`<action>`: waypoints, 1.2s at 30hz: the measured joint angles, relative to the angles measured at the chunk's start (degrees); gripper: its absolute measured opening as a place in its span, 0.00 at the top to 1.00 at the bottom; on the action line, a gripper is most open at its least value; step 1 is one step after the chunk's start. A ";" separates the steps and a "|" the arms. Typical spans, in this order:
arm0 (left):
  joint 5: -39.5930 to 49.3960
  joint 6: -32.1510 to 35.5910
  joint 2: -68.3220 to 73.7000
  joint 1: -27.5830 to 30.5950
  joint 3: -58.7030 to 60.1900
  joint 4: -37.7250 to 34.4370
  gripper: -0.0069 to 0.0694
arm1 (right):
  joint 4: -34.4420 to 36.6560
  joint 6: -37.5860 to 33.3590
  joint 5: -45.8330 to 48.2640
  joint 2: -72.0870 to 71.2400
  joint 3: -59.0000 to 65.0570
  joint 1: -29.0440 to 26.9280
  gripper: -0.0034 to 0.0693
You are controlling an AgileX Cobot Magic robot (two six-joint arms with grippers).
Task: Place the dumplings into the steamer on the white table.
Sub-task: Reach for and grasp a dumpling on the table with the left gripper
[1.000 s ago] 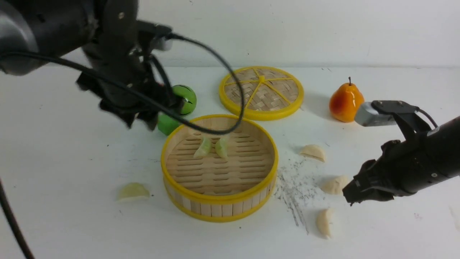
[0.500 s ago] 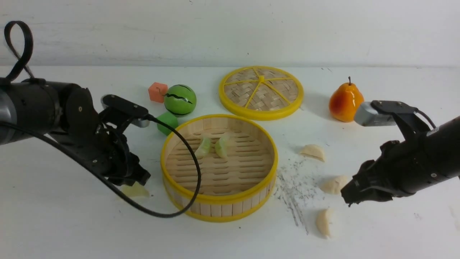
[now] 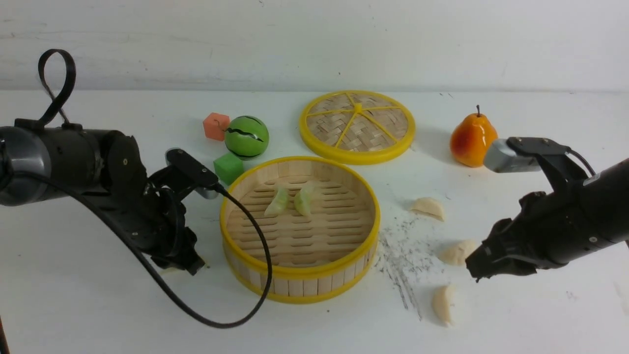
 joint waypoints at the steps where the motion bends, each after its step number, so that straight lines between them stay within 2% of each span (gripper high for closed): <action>1: 0.00 -0.28 0.00 0.00 0.00 -0.07 0.63 | -0.03 0.00 0.00 0.00 0.00 0.00 0.72; 4: -0.33 -5.05 0.11 0.00 -0.05 -0.18 0.70 | 0.03 0.00 0.00 0.00 0.00 0.00 0.72; 6: -0.53 -9.96 0.11 0.00 -0.09 -0.39 0.70 | 0.03 0.00 0.00 0.00 0.00 0.00 0.72; 9: -0.96 -21.67 0.17 0.00 -0.12 -0.79 0.70 | 0.03 0.00 0.00 0.00 0.00 0.00 0.71; 13: -1.24 -29.22 0.23 0.00 -0.30 -0.95 0.70 | 0.03 0.00 0.00 0.00 0.00 0.00 0.71; 18: 0.97 -29.40 0.79 0.00 -2.23 -0.95 0.68 | 0.28 -0.11 -0.06 0.00 0.00 0.00 0.70; 21: 3.43 -29.40 1.58 0.00 -3.69 -1.02 0.58 | 0.28 -0.17 -0.25 0.00 0.00 0.00 0.70; 22: 3.79 -29.40 1.73 0.00 -3.77 -1.02 0.57 | 0.33 -0.17 -0.25 0.00 0.00 0.00 0.70; 23: 4.66 -29.40 1.95 0.00 -4.28 -1.06 0.50 | 0.32 -0.21 -0.28 0.00 0.00 0.00 0.70; 27: 5.22 -28.18 1.94 0.00 -4.76 -1.14 0.45 | 0.46 -0.21 -0.40 0.00 0.00 0.00 0.70; 30: 4.67 -26.31 2.48 0.00 -4.76 -1.16 0.46 | 0.57 -0.21 -0.40 0.00 0.00 0.00 0.69; 35: 4.14 -24.98 3.91 0.00 -4.94 -1.20 0.58 | 0.70 -0.21 -0.34 0.00 0.00 0.00 0.69; 36: 4.14 -24.93 3.91 0.00 -4.94 -1.20 0.58 | 0.70 -0.21 -0.34 0.00 0.00 0.00 0.69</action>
